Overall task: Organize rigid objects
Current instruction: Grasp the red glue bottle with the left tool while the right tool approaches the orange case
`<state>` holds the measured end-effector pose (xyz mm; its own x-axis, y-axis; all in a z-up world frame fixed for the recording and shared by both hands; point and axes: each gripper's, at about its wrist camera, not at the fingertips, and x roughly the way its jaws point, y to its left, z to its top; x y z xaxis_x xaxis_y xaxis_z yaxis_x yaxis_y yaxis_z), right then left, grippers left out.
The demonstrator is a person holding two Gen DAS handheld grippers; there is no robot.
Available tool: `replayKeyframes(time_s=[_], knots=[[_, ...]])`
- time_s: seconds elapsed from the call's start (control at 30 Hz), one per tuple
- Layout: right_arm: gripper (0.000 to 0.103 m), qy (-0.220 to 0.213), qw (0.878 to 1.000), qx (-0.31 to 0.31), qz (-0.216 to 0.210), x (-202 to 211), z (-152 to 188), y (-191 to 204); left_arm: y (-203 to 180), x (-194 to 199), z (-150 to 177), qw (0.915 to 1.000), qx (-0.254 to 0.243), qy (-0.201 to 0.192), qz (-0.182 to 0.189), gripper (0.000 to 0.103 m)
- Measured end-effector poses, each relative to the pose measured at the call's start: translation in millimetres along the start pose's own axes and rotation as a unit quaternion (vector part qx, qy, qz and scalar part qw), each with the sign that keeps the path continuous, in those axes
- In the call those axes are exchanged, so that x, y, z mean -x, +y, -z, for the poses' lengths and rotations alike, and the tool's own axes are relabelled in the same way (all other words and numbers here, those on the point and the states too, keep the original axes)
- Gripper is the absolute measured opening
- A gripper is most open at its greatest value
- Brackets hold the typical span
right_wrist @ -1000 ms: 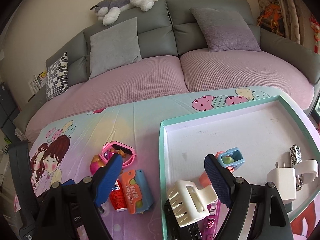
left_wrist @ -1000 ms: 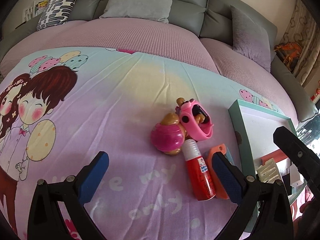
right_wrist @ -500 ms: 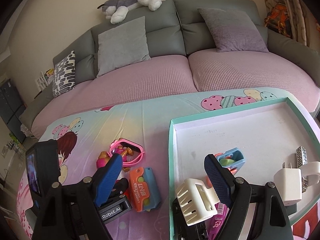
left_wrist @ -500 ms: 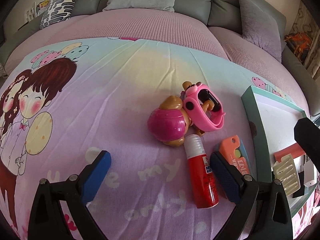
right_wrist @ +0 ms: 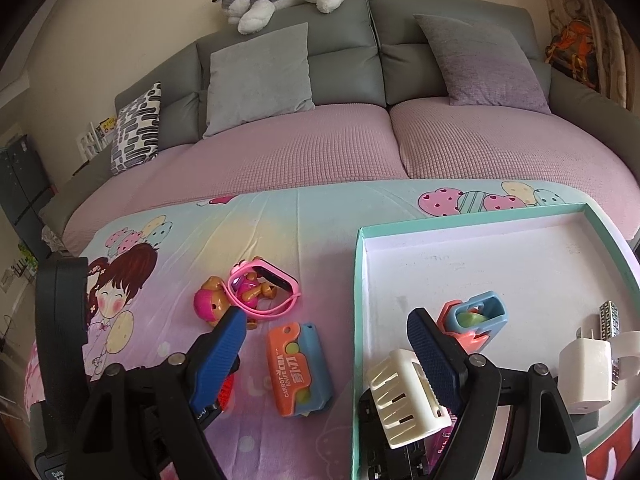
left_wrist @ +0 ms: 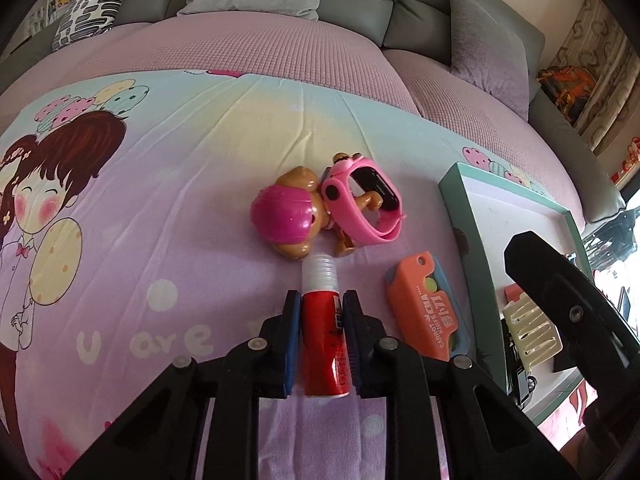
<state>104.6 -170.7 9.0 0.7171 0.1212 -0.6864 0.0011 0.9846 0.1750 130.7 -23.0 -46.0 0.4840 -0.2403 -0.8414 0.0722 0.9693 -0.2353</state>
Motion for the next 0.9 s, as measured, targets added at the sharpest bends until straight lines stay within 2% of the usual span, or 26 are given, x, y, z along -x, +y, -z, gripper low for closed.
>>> replayKeyframes(time_s=[0.1, 0.2, 0.3, 0.47, 0.53, 0.57, 0.8, 0.9], knots=[[0.081, 0.004, 1.0, 0.01, -0.003, -2, 2, 6, 14, 6, 1, 0.9994, 0.013, -0.004, -0.032, 0.022], [0.071, 0.012, 1.0, 0.024, -0.007, -6, 4, 12, 30, 10, 1, 0.998, 0.028, -0.007, -0.057, 0.022], [0.07, 0.023, 0.999, 0.043, -0.007, -11, 8, 19, 40, 13, 1, 0.997, 0.046, -0.009, -0.061, 0.021], [0.066, 0.045, 0.996, 0.076, -0.007, -22, 17, 33, 41, 10, 2, 0.997, 0.047, -0.005, -0.062, 0.022], [0.057, 0.056, 0.995, 0.081, -0.008, -28, 20, 36, 42, 10, 2, 0.997, 0.048, -0.004, -0.059, 0.022], [0.056, 0.062, 0.995, 0.084, -0.007, -31, 22, 37, 43, 10, 2, 0.9971, 0.05, -0.004, -0.058, 0.022], [0.053, 0.078, 0.992, 0.097, 0.019, -44, 31, 39, 44, 9, 2, 0.9971, 0.052, -0.002, -0.056, 0.022], [0.051, 0.083, 0.992, 0.095, 0.005, -44, 32, 40, 44, 9, 2, 0.997, 0.053, -0.002, -0.056, 0.022]])
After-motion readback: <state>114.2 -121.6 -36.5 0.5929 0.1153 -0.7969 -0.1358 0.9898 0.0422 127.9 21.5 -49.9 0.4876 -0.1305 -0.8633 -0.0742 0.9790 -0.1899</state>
